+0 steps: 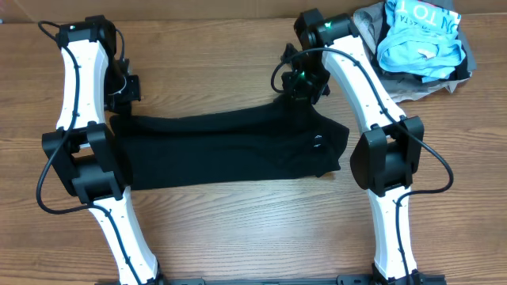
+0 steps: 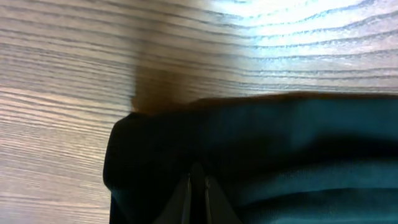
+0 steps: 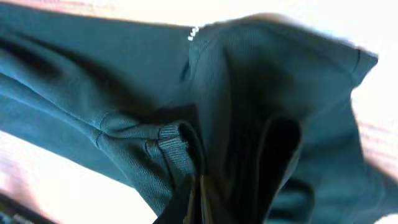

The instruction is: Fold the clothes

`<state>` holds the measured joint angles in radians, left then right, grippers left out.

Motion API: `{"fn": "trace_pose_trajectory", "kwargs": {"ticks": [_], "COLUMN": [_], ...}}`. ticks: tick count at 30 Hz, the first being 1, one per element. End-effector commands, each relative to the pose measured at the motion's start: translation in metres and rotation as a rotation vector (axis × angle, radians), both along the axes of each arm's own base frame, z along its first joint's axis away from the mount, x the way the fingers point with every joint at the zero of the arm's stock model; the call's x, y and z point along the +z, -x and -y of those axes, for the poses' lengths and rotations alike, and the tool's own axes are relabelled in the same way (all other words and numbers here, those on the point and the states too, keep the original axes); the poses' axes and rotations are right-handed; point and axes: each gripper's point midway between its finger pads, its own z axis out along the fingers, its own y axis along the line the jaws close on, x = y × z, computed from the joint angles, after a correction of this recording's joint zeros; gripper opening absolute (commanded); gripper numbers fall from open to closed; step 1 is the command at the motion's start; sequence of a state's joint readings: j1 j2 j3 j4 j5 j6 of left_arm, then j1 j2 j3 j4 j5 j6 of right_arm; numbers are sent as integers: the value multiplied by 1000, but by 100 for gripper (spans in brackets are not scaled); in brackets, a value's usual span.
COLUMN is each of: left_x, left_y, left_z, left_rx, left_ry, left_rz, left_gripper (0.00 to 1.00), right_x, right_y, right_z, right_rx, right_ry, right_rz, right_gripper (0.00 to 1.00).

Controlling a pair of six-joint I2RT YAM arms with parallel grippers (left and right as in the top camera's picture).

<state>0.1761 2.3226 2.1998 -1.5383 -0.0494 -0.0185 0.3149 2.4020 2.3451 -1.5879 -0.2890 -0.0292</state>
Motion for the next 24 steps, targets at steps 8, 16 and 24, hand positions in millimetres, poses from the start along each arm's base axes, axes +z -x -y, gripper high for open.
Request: {"fn": "trace_pose_trajectory", "kwargs": {"ticks": [8, 16, 24], "left_x": [-25, -43, 17], "left_y": [8, 18, -13], "left_z": [-1, 1, 3], "left_rx": [-27, -29, -46], "left_ry": [-23, -16, 3], "left_rz": [-22, -61, 81], "left_gripper": [4, 46, 65], "right_x": [-1, -11, 24], "right_y": [30, 41, 28], "right_z": [16, 19, 27], "right_rx": [-34, -60, -94], "right_ry": [116, 140, 90], "right_rz": [-101, -158, -67], "right_gripper": [4, 30, 40]}}
